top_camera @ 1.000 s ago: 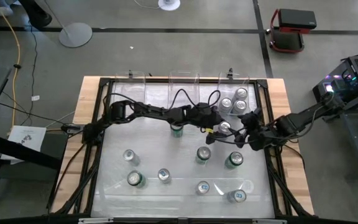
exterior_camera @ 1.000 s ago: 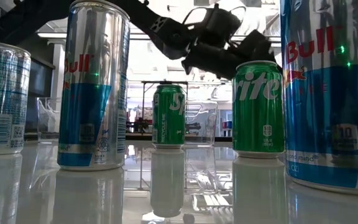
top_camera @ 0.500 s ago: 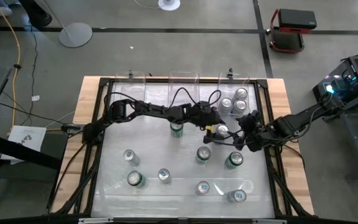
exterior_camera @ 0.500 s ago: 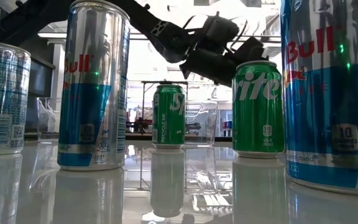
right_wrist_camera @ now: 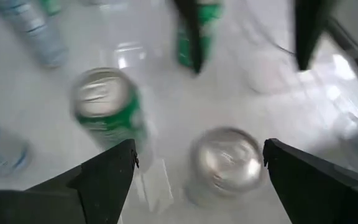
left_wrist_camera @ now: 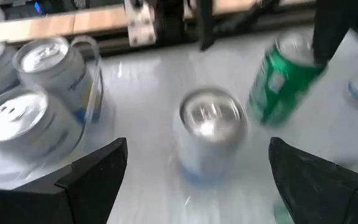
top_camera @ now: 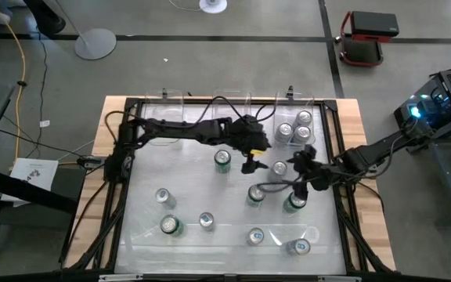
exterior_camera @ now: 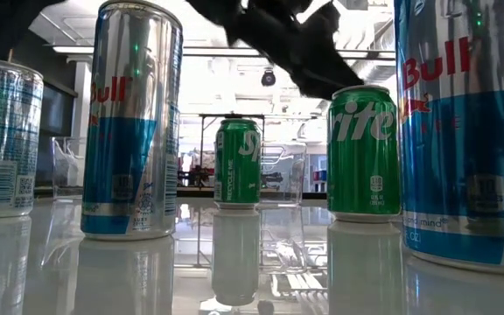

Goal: Sort soda cans
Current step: Put the blue-white soda can into the right transparent bin

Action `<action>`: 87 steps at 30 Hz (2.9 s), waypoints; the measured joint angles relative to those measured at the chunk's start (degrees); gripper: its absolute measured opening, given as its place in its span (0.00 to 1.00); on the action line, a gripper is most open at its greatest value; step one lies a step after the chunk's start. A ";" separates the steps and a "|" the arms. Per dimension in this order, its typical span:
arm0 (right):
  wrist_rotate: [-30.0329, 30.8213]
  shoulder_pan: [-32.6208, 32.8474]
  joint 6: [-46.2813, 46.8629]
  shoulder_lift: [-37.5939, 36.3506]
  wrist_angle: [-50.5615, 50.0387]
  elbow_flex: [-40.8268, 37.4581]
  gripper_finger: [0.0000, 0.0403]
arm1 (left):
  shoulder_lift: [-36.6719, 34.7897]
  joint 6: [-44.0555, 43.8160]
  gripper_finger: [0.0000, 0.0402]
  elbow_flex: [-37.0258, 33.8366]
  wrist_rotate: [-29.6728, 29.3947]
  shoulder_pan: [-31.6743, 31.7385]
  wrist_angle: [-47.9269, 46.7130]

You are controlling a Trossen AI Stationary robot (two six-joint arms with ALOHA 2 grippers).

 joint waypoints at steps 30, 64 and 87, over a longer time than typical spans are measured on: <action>-30.74 -25.72 -34.25 12.48 2.13 2.05 0.85 | -49.74 -15.40 0.91 -42.75 -44.57 -8.30 -2.24; -8.61 -30.39 -2.21 18.09 -9.50 27.40 0.70 | -68.48 -22.28 0.91 -56.49 -63.01 -7.50 -7.84; -20.56 -65.78 -14.85 37.27 -23.82 35.89 0.70 | -68.81 -23.09 0.91 -57.11 -61.24 -7.56 -8.67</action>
